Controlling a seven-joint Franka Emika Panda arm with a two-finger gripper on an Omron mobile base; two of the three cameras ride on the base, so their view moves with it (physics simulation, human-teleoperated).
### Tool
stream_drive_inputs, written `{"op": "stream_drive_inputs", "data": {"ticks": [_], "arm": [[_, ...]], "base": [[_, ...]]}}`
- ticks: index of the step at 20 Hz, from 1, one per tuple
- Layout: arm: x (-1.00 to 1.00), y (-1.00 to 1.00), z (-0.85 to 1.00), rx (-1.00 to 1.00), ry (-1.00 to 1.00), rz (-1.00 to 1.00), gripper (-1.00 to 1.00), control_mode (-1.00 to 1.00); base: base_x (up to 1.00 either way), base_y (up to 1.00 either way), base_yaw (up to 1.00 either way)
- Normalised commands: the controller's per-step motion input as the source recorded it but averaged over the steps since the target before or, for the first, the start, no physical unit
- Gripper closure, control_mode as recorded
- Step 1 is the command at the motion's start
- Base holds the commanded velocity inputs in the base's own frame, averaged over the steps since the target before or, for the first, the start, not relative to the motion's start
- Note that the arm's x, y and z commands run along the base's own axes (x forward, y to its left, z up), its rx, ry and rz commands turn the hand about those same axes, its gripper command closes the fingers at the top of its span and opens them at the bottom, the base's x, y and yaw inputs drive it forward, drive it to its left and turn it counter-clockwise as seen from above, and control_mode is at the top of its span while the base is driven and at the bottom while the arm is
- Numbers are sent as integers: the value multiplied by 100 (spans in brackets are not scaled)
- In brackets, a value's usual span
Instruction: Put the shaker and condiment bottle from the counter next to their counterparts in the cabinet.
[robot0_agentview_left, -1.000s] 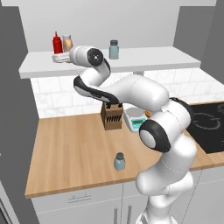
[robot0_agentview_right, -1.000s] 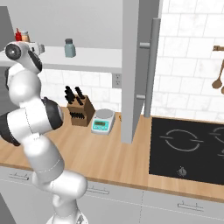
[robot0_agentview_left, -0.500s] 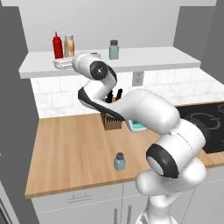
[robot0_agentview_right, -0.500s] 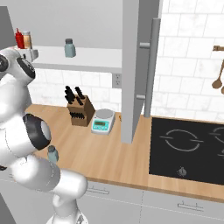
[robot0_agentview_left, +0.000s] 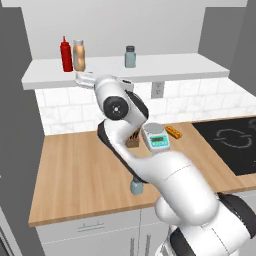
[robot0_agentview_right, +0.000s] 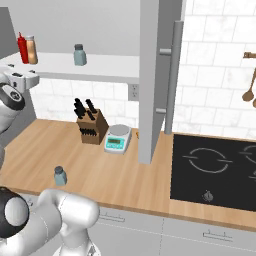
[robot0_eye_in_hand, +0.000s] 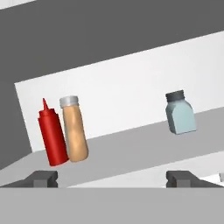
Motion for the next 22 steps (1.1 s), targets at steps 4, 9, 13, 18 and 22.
{"op": "stream_drive_inputs", "data": {"ticks": [4, 9, 13, 18, 22], "arm": [[-72, -43, -3, 20, 2, -28, -100, -100], [-25, -54, -40, 13, 5, -27, -100, -100], [-16, -52, -60, 10, 3, -27, -100, -100], [-25, -41, -77, 5, 0, -26, -100, -100], [-28, -26, -79, 1, 0, -23, -100, -100]], "base": [[0, 0, 0], [0, 0, 0], [0, 0, 0], [0, 0, 0], [0, 0, 0]]}}
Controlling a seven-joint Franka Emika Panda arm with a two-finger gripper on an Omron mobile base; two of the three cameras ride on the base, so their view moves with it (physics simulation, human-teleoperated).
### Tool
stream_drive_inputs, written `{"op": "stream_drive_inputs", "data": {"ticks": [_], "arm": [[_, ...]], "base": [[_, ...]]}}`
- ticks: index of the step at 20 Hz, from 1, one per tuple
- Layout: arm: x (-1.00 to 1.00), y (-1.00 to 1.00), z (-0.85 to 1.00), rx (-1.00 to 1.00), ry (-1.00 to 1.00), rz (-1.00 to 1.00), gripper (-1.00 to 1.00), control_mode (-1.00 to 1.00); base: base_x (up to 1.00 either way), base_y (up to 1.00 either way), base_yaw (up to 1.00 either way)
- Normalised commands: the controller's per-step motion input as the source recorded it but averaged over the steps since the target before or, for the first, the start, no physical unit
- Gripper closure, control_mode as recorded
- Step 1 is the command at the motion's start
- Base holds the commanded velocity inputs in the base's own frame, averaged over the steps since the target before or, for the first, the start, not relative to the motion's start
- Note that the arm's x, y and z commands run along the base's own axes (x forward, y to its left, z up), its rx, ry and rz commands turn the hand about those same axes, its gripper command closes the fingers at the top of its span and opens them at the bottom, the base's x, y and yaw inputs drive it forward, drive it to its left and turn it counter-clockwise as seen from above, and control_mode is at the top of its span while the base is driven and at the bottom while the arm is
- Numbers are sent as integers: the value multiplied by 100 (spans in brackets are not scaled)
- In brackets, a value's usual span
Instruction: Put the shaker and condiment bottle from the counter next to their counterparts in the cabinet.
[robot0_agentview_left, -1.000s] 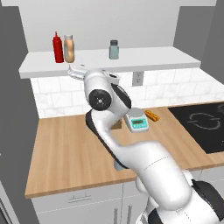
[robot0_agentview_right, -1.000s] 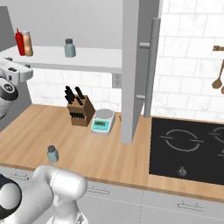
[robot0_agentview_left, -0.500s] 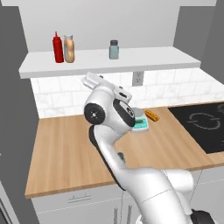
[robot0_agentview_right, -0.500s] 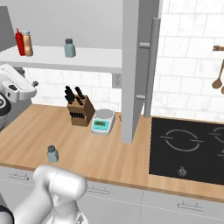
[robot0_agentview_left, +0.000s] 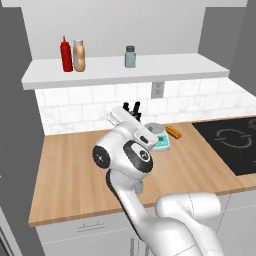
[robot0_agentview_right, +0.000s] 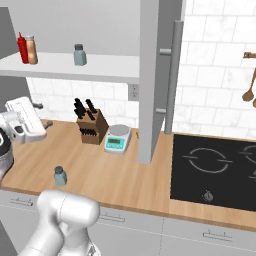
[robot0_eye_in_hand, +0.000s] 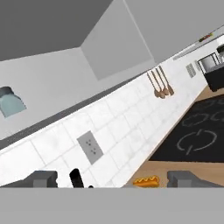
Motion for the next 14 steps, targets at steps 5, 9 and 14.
{"op": "stream_drive_inputs", "data": {"ticks": [5, 9, 14], "arm": [[-31, -2, -64, 1, 0, -24, -100, -100], [-26, 0, -71, 12, 1, -35, -100, -100], [-33, 4, -70, 12, 1, -32, -100, -100]], "base": [[0, 0, 0], [0, 0, 0], [0, 0, 0]]}}
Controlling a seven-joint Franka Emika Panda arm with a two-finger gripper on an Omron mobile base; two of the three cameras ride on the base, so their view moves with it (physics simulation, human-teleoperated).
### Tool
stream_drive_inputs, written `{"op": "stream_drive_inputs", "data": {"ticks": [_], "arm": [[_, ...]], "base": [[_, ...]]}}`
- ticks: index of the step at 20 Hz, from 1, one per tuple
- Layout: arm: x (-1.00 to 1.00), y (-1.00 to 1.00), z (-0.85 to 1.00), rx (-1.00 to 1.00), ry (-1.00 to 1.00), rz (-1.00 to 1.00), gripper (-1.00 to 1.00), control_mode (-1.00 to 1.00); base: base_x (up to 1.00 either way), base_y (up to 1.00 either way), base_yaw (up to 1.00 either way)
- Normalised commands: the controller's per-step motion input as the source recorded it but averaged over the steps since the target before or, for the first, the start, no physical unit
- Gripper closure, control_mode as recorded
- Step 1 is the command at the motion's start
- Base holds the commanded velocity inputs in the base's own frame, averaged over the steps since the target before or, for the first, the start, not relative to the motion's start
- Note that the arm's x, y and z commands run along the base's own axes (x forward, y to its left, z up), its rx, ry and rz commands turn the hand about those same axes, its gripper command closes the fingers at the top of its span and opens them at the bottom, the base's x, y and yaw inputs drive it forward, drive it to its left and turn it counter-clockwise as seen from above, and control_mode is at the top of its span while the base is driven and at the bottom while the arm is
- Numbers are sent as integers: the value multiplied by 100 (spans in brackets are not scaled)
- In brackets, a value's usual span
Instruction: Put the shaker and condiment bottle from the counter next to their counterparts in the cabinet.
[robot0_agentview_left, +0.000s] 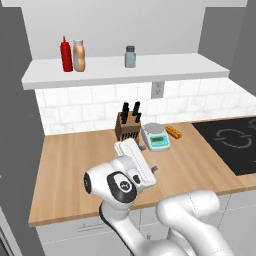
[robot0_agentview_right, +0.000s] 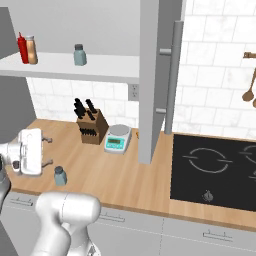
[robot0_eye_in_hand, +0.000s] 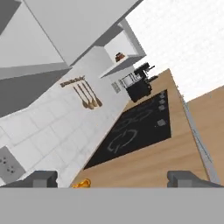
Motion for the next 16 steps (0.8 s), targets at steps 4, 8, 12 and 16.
{"op": "stream_drive_inputs", "data": {"ticks": [4, 8, 12, 16], "arm": [[-6, 31, -42, 8, 9, -27, -100, -100], [3, 38, -40, 0, 20, -11, -100, -100], [15, 33, -56, 0, 24, -2, -100, -100], [22, 6, -53, 0, 22, -1, -100, -100]], "base": [[0, 0, 0], [0, 0, 0], [0, 0, 0], [0, 0, 0]]}}
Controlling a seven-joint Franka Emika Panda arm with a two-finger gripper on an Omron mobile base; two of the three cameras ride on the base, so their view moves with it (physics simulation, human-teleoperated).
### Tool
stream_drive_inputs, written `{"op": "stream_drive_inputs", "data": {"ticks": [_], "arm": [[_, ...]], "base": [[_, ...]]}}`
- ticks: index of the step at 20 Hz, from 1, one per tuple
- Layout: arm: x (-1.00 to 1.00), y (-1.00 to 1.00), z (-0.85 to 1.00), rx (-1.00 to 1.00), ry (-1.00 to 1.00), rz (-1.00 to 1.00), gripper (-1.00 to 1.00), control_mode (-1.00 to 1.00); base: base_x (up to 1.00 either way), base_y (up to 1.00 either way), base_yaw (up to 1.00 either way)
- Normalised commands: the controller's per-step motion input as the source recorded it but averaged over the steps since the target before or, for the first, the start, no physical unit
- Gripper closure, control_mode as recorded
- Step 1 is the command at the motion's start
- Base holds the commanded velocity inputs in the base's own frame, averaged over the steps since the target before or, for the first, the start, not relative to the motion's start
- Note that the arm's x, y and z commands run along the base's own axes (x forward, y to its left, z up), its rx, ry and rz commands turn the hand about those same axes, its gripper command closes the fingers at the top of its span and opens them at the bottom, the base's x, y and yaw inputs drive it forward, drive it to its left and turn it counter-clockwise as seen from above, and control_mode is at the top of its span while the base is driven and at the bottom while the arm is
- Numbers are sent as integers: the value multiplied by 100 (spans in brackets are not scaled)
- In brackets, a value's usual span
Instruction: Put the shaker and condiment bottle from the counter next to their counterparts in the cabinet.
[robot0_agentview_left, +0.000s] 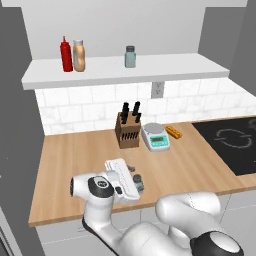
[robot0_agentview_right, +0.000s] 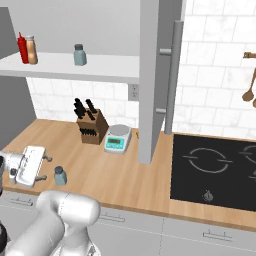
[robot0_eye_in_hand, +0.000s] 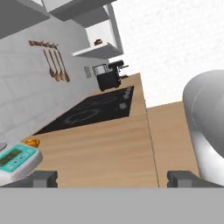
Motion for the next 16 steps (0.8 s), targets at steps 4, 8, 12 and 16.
{"op": "stream_drive_inputs", "data": {"ticks": [4, 8, 12, 16], "arm": [[2, 0, -22, 0, 16, -2, -100, -100], [0, 3, -2, 0, 13, -6, -100, -100], [7, 1, 0, 0, 15, -5, -100, -100], [1, 0, -1, 0, 11, -1, -100, -100]], "base": [[0, 0, 0], [0, 0, 0], [0, 0, 0], [0, 0, 0]]}}
